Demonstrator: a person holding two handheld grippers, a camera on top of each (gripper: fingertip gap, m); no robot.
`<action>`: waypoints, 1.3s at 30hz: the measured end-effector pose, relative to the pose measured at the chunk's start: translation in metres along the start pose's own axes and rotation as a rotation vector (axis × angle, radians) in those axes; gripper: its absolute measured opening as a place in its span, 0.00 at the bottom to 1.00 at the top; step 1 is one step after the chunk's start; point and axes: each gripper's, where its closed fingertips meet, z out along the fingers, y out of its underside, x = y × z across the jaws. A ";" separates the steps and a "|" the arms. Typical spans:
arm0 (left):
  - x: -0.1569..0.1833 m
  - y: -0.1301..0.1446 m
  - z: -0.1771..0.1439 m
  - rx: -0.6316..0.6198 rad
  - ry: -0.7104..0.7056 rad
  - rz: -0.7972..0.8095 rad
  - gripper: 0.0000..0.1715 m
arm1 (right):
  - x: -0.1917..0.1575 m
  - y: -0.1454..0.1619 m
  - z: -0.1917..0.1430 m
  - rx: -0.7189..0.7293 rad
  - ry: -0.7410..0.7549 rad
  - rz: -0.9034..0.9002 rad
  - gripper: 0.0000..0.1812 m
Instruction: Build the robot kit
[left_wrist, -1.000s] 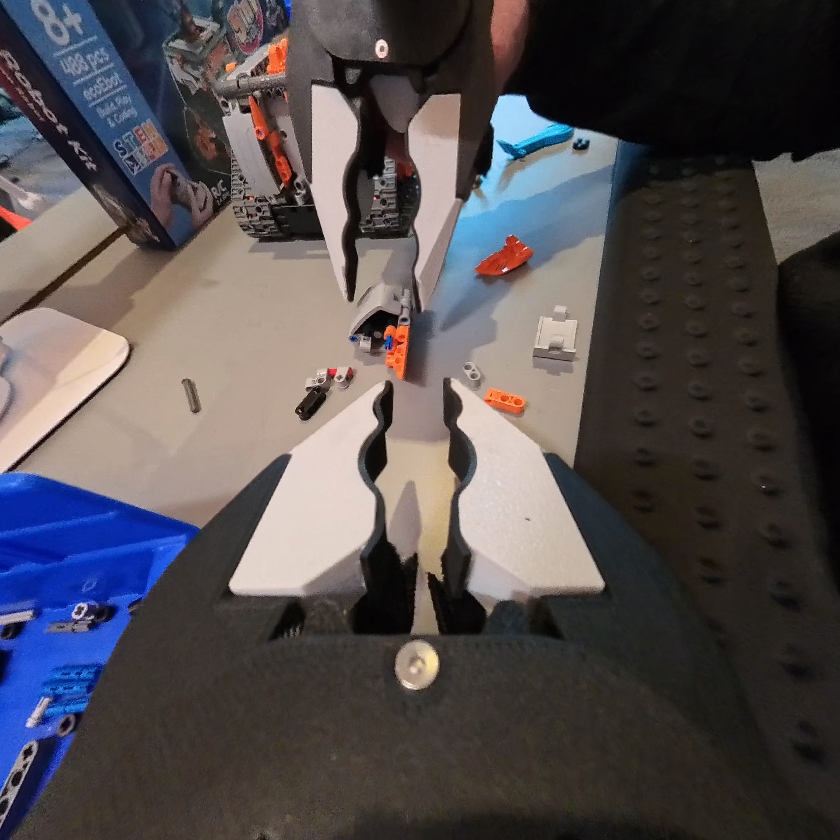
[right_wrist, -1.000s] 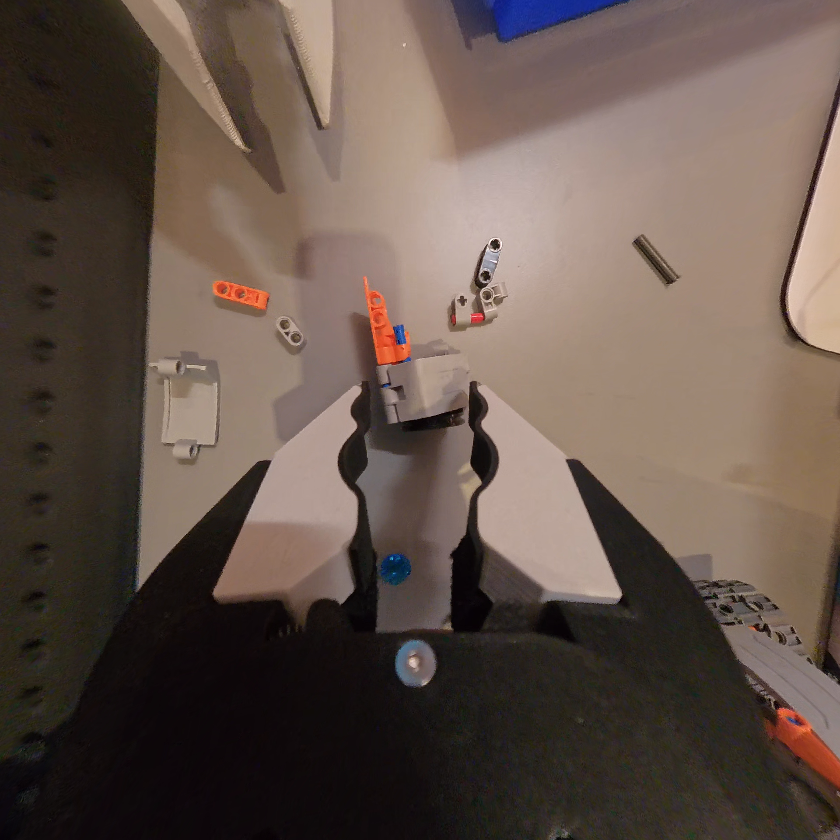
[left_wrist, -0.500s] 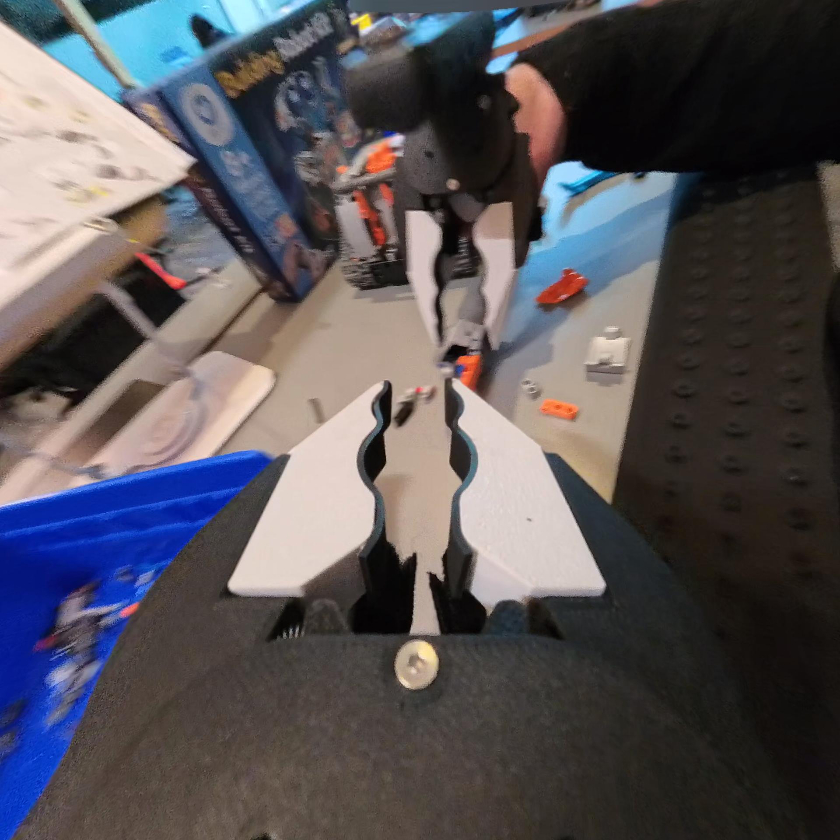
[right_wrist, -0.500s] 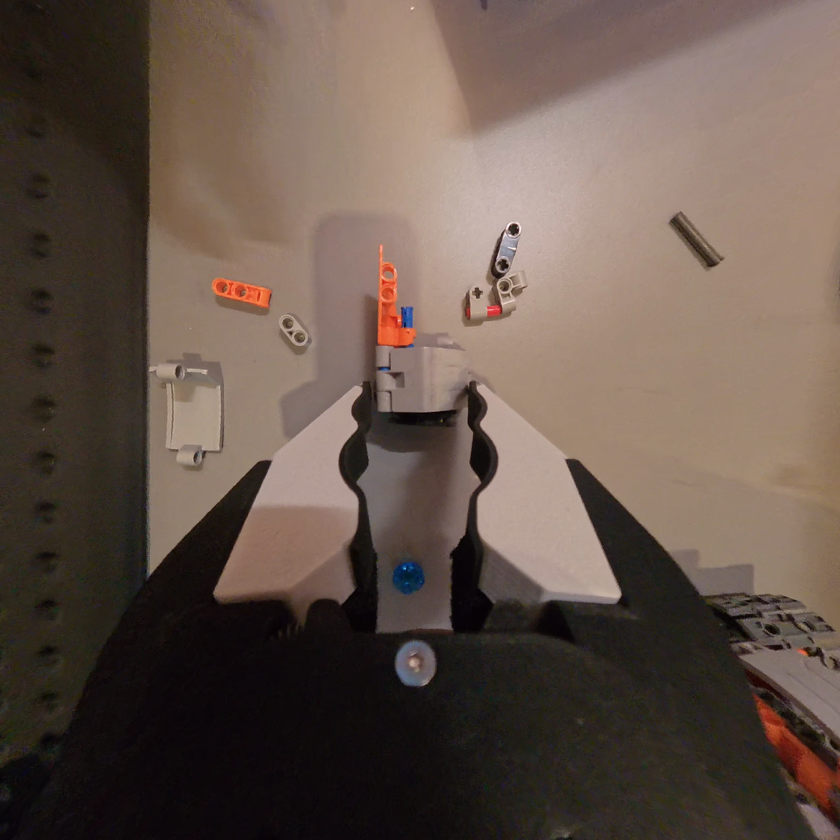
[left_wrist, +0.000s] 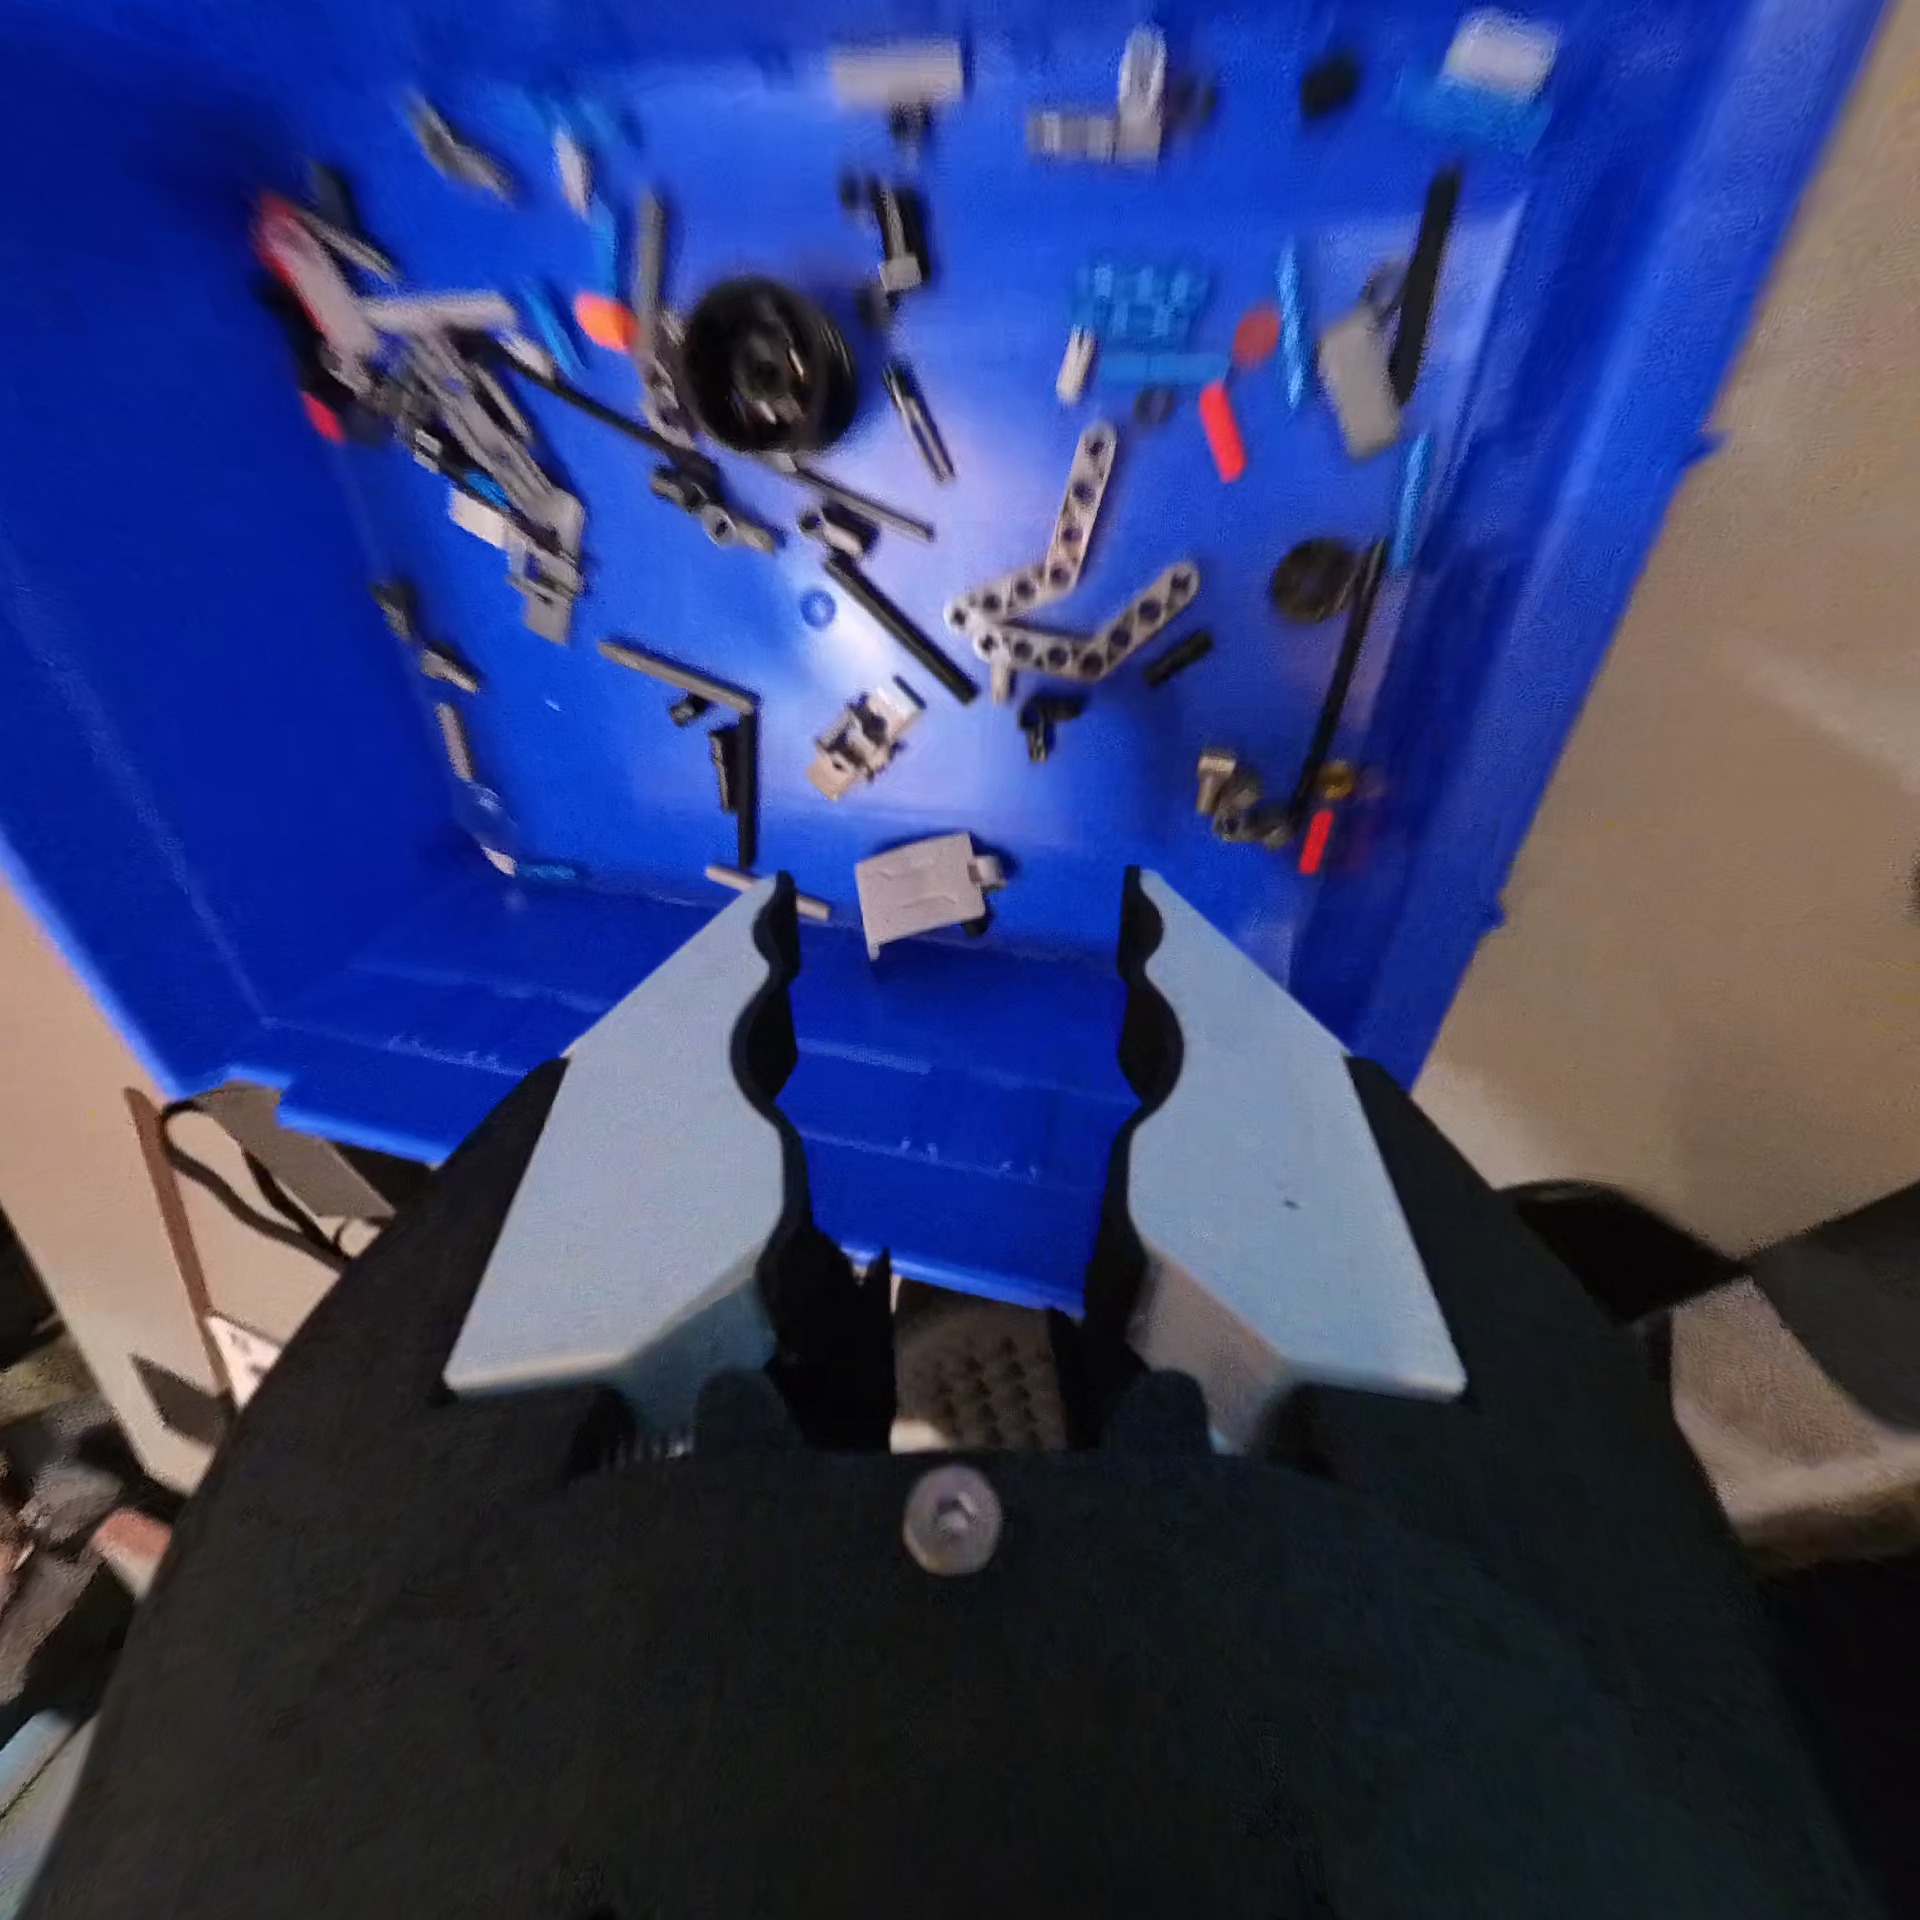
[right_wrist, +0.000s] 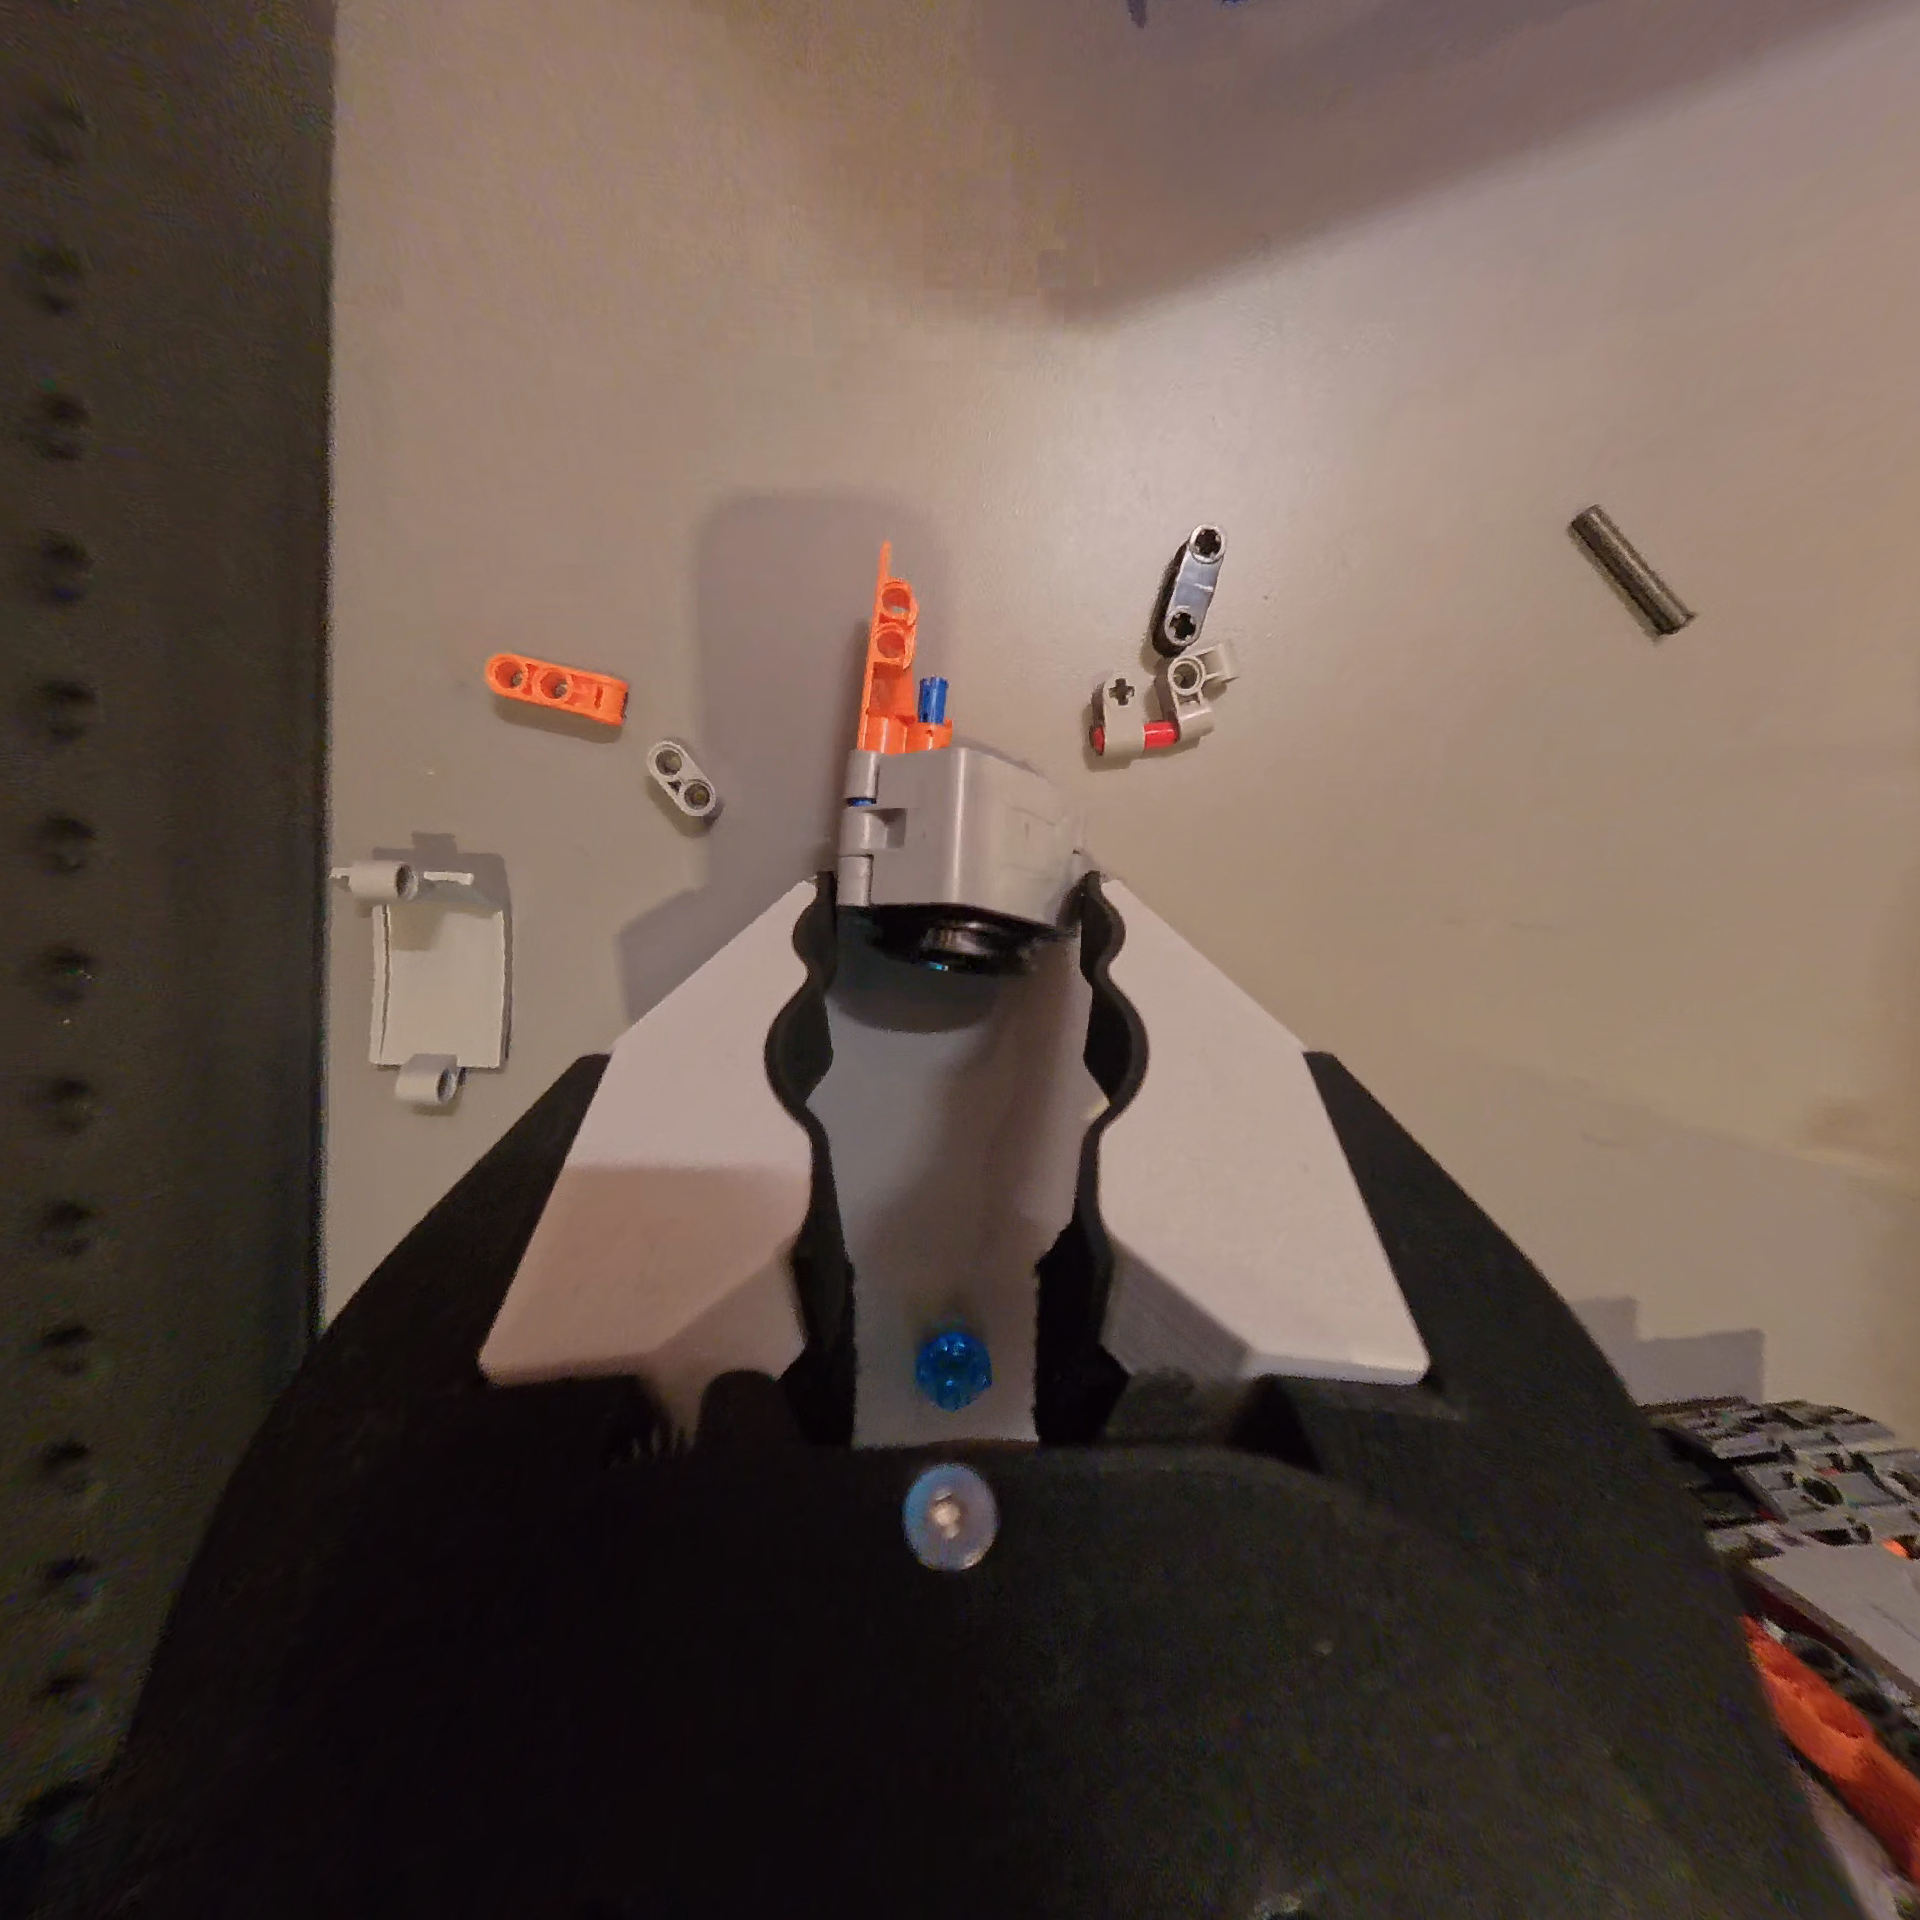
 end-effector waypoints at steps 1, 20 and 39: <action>0.000 0.007 0.012 -0.072 0.029 0.017 0.36 | 0.000 0.000 0.000 0.003 -0.002 -0.001 0.24; -0.009 0.043 0.064 -0.348 0.104 0.072 0.21 | 0.000 0.000 0.003 0.031 -0.024 0.005 0.24; -0.007 -0.084 -0.077 0.508 -0.391 0.110 0.21 | 0.002 -0.013 -0.013 0.096 0.005 0.009 0.24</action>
